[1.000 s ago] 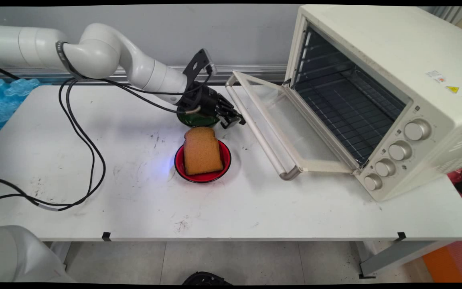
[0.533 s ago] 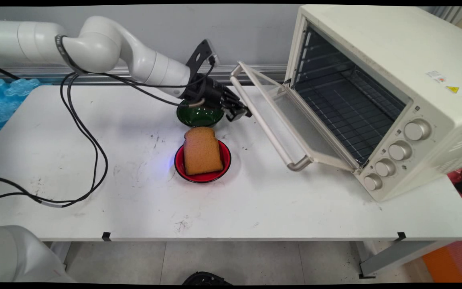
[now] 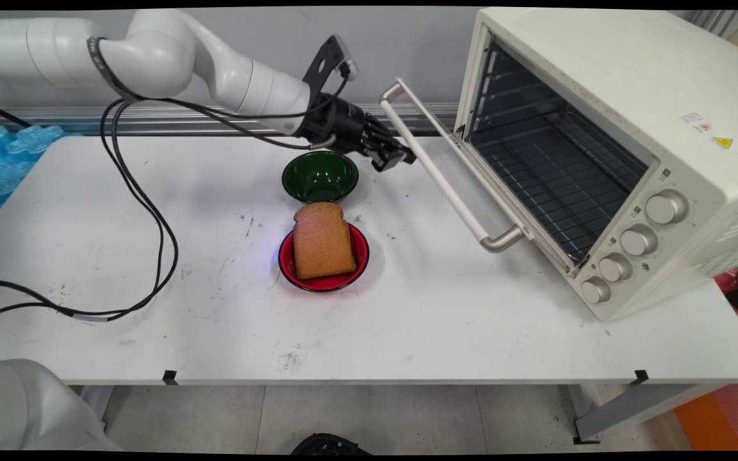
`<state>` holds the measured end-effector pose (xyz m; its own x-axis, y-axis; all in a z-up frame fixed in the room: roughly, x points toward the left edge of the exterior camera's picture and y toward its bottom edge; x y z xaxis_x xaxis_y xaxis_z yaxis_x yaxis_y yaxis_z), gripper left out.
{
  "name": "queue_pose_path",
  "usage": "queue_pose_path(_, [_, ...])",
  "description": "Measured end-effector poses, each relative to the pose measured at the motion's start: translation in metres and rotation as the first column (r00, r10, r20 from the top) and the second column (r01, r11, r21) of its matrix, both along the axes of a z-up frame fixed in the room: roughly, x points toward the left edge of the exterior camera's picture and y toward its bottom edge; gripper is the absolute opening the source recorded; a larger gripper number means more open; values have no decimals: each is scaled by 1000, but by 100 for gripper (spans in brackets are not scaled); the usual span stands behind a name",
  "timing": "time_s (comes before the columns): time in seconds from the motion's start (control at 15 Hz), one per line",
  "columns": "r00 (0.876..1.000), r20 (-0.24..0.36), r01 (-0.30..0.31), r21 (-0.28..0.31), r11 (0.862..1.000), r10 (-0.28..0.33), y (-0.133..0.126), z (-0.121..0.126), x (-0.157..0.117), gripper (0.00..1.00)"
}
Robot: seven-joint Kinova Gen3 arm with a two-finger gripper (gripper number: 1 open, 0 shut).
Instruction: Close the oven
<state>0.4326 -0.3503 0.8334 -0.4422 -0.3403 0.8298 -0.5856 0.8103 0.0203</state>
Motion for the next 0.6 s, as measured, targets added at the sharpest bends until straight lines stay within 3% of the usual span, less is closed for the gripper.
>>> queue_pose_path(0.6, [999, -37, 5, -56, 998, -7, -18, 22, -8, 0])
